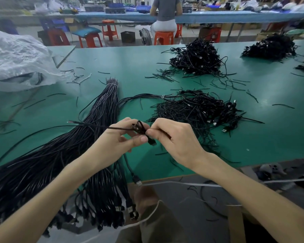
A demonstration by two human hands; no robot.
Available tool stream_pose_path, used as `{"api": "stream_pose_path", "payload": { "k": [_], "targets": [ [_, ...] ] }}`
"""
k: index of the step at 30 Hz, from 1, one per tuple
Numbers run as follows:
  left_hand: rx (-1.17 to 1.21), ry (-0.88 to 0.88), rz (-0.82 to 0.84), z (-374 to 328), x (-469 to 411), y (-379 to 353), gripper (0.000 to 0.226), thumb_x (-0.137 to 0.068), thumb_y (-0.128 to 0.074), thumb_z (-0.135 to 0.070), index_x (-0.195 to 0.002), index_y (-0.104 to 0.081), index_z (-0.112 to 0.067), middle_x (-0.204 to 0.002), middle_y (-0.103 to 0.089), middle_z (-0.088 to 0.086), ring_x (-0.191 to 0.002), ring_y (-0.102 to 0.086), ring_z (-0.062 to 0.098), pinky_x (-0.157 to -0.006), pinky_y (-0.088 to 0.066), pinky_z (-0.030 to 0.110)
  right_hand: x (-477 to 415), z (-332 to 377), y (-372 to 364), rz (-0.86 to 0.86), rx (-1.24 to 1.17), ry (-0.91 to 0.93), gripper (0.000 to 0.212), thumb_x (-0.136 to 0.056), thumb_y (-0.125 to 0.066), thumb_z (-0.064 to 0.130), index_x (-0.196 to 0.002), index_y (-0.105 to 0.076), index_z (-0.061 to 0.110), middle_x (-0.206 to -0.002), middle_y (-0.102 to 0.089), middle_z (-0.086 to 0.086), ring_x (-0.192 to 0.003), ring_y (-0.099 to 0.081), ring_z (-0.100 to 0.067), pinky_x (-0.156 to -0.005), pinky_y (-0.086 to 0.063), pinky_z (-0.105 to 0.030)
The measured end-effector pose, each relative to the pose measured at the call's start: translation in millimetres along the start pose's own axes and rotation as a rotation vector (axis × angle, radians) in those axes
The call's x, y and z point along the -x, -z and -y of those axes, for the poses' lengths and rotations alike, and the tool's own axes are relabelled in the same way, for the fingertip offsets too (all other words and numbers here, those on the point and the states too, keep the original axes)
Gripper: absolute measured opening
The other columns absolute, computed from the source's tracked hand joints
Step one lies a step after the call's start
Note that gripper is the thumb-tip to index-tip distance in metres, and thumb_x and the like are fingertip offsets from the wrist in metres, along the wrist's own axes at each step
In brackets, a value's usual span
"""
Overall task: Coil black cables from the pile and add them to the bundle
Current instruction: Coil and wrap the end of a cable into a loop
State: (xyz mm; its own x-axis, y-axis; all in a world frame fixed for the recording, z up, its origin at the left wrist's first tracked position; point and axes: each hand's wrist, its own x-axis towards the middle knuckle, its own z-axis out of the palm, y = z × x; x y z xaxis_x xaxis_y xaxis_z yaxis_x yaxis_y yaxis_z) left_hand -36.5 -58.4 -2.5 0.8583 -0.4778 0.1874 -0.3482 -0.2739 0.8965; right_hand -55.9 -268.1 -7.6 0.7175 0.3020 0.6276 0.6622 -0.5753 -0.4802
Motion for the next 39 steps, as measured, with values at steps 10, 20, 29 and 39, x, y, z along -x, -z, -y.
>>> {"api": "stream_pose_path", "payload": {
  "k": [10, 20, 29, 39],
  "targets": [
    [0.085, 0.224, 0.077, -2, -5, -9, 0.046, -0.106, -0.045, -0.041, -0.067, -0.057, -0.019, -0.059, -0.045, -0.005, -0.051, -0.043, 0.012, -0.049, -0.036, 0.019, 2, -6, 3, -0.013, 0.44, 0.357, 0.028, -0.101, -0.066, 0.022, -0.077, -0.067, 0.007, -0.068, -0.058, -0.003, -0.05, -0.051, -0.021, -0.046, -0.045, -0.034],
    [0.02, 0.444, 0.044, 23, -18, -10, 0.045, -0.106, -0.05, -0.041, -0.085, -0.073, -0.008, -0.074, -0.069, 0.004, -0.055, -0.061, 0.021, -0.049, -0.048, 0.027, 18, -28, 11, 0.092, 0.176, -0.062, 0.027, -0.102, -0.058, 0.029, -0.084, -0.061, 0.009, -0.07, -0.056, 0.01, -0.053, -0.052, -0.01, -0.051, -0.045, -0.025],
    [-1.091, 0.663, 0.007, 49, -22, 14, 0.052, -0.104, -0.036, -0.063, -0.096, -0.043, -0.012, -0.091, -0.049, 0.003, -0.083, -0.05, 0.029, -0.071, -0.037, 0.038, 26, -126, 96, -0.187, 0.093, -0.678, 0.026, -0.106, -0.053, 0.029, -0.088, -0.06, 0.012, -0.074, -0.065, -0.018, -0.05, -0.058, -0.023, -0.053, -0.051, -0.036],
    [-1.107, 0.597, 0.067, 47, -26, 8, 0.047, -0.103, -0.054, -0.051, -0.076, -0.045, -0.013, -0.077, -0.055, 0.002, -0.062, -0.05, 0.019, -0.053, -0.033, 0.031, 48, -179, 109, -0.403, -0.009, -1.039, 0.041, -0.109, -0.044, 0.041, -0.114, -0.057, 0.002, -0.085, -0.061, -0.008, -0.06, -0.06, -0.022, -0.062, -0.05, -0.039]
  ]
}}
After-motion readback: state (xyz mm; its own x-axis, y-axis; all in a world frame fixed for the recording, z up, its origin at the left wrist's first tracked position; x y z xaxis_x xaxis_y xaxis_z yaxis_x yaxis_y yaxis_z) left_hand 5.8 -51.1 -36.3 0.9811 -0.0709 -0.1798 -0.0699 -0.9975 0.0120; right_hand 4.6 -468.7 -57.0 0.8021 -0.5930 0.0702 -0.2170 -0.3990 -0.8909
